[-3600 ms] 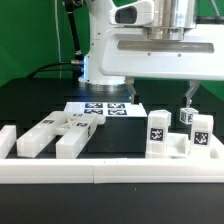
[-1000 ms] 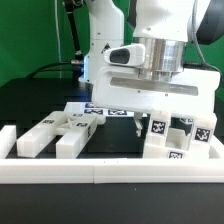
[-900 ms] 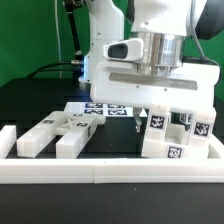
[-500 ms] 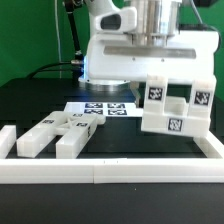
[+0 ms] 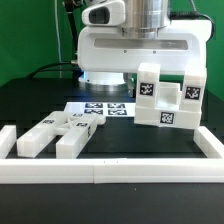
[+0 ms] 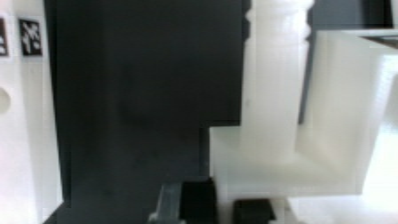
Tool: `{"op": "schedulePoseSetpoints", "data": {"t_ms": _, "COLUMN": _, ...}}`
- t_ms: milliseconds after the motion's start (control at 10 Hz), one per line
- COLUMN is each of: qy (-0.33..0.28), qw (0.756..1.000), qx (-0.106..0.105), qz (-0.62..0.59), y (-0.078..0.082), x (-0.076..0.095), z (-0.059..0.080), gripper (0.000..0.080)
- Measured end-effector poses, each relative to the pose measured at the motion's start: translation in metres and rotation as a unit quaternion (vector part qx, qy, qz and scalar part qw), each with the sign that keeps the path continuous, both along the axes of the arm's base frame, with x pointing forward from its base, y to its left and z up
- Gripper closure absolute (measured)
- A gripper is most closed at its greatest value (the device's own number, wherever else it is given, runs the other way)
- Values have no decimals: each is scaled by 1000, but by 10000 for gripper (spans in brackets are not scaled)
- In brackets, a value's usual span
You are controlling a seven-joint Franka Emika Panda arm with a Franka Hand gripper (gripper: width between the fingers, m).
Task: Assemble chair
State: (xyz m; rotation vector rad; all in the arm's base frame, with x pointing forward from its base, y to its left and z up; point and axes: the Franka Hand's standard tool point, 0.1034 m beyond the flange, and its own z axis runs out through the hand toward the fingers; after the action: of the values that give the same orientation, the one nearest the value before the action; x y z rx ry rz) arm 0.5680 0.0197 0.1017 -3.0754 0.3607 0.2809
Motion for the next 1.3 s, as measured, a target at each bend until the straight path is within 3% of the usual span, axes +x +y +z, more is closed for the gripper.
{"op": "schedulePoseSetpoints", "data": {"t_ms": 600, "qy": 186, "qw": 982, "qx": 25, "qz": -10, "y": -9, "x": -17, "z": -4, "gripper": 764}}
{"op": "schedulePoseSetpoints", "data": {"t_ms": 1300, "qy": 380, "qw": 923, "qx": 41, "qz": -36, "y": -29, "x": -37, "z": -22, "gripper": 764}}
